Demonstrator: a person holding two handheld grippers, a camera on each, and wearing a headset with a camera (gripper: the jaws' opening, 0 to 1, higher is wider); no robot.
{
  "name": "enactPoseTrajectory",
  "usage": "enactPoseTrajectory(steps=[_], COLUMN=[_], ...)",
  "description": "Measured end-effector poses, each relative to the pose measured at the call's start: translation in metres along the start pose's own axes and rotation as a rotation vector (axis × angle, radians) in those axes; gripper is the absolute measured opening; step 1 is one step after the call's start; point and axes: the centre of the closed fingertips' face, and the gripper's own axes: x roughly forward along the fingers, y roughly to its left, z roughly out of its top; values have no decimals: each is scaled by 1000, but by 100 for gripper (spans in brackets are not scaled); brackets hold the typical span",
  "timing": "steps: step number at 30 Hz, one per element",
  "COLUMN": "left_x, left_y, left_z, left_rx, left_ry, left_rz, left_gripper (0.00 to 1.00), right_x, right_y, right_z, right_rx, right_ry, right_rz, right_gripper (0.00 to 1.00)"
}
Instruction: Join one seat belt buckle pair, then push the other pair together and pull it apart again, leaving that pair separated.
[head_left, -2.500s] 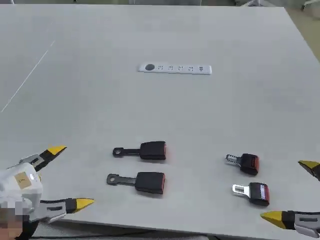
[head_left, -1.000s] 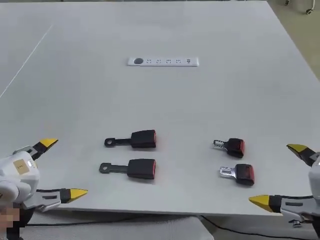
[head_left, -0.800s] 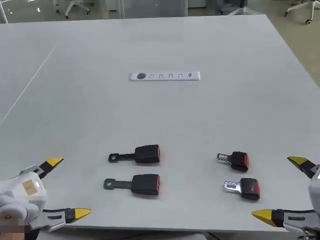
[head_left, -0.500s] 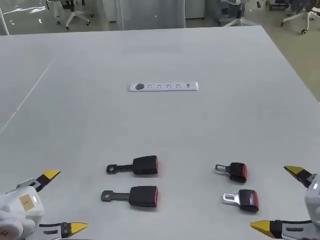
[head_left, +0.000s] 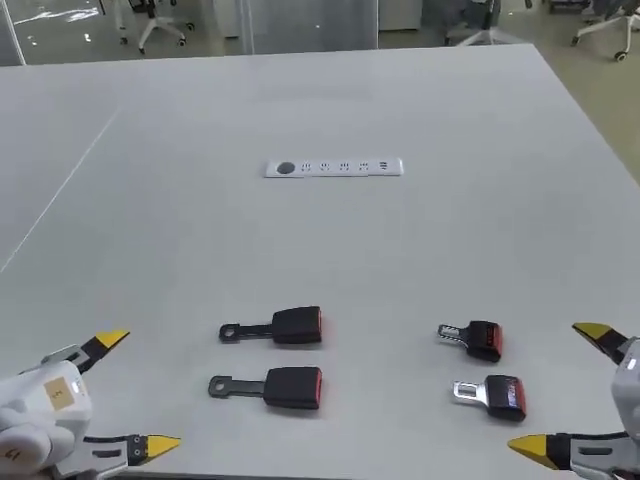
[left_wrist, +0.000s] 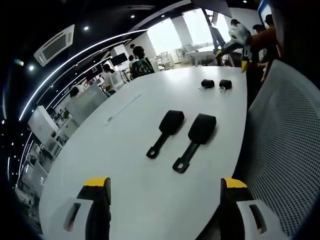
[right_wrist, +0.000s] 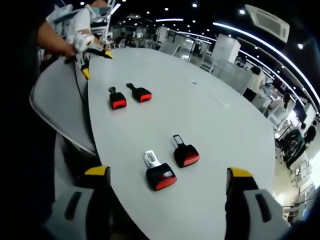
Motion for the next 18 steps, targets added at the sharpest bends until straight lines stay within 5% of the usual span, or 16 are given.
enactPoseTrajectory(steps=[2,3,9,18], left_x=[0,1,3,21], left_y=[-2,-2,-9,-9], left_z=[0,0,-11,-5], left_rx=[18,21,36,29], left_ry=[4,2,74,109], left_rz=[-9,-11,-82,-127], left_gripper=[92,92,88,82], right_x=[-3,-3,-2,8], right_y=[3,-1,1,4], right_z=[-7,-5,-8,-19], right_rx=[76,51,-2,-42], right_ry=[37,25,44,96], right_rz=[44,31,52,84], right_gripper=[80,78,79,78])
